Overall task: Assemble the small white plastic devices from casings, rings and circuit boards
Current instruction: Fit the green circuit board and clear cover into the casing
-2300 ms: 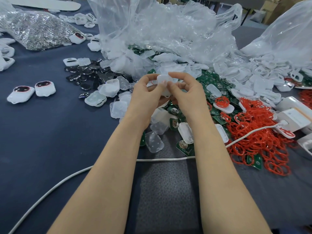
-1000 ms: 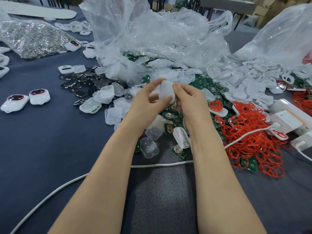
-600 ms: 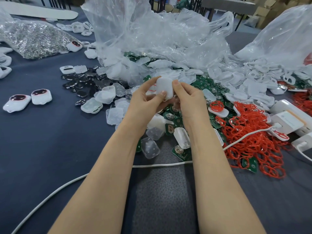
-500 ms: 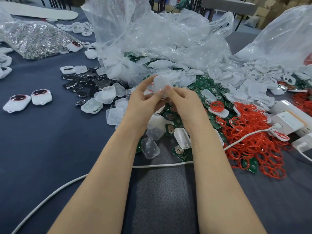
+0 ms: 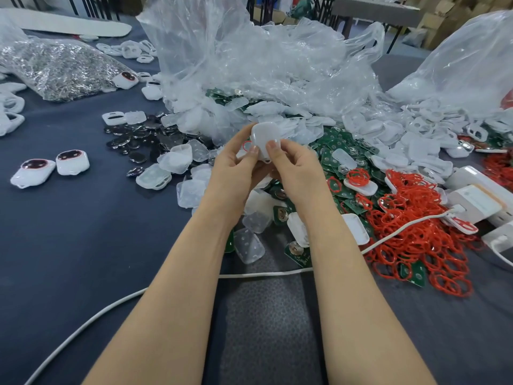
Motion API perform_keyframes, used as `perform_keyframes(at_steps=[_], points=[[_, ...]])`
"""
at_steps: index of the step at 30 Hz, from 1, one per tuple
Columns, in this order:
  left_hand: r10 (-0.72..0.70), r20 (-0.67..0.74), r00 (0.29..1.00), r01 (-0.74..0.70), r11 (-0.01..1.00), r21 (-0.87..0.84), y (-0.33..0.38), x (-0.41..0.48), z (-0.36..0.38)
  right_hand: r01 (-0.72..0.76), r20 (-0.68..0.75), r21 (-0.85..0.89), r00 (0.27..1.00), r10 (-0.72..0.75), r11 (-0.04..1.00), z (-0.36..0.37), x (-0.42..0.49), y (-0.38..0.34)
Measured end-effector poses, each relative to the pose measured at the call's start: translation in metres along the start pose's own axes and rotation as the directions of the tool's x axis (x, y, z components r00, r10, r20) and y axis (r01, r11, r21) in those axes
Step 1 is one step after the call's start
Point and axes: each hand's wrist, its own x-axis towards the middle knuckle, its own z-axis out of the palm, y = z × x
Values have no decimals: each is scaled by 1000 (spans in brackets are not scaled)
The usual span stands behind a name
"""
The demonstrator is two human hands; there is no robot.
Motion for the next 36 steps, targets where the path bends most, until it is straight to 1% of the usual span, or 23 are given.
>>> perform_keyframes(at_steps=[2, 3, 5, 7, 10, 12, 16, 23, 28, 31, 33, 34, 36], points=[[5, 1, 1000, -5, 1000, 20, 1, 0, 1, 25, -24, -23, 999, -25, 999, 0, -1, -2], [20, -9, 1000, -20, 998, 60, 1, -1, 1, 28, -29, -26, 999, -29, 999, -1, -1, -3], [87, -38, 995, -78, 977, 199, 1, -2, 1, 23, -33, -43, 999, -25, 999, -2, 0, -5], [161, -36, 986, -140, 933, 332, 0, -3, 1, 29, -42, -46, 999, -31, 999, -2, 0, -5], [205, -32, 978, -173, 890, 421, -2, -3, 0, 45, -42, 29, 998, -43, 999, 0, -2, -7], [212, -34, 977, -178, 887, 427, -2, -3, -1, 58, -35, 74, 998, -56, 996, 1, -3, -6], [223, -20, 975, -194, 888, 416, 0, -4, -1, 102, -38, 96, 994, -99, 990, 1, -3, -7], [216, 1, 976, -194, 873, 448, 0, -4, -2, 47, -37, 181, 998, -41, 982, 0, -2, -6], [218, 11, 976, -202, 881, 428, 1, -5, 0, 113, -85, 232, 992, -96, 966, 1, -2, -8], [229, 10, 973, -217, 908, 359, 1, -7, 3, 178, -124, 203, 980, -155, 963, 2, -4, -11], [193, -26, 981, -177, 937, 301, 2, -7, 4, 252, -135, 173, 964, -231, 952, 3, -6, -15], [141, -72, 987, -115, 951, 287, 3, -7, 5, 286, -129, 154, 955, -268, 946, 3, -6, -16], [-21, -141, 990, 57, 964, 260, 7, -5, 5, 317, -106, 80, 945, -309, 945, 3, -7, -15]])
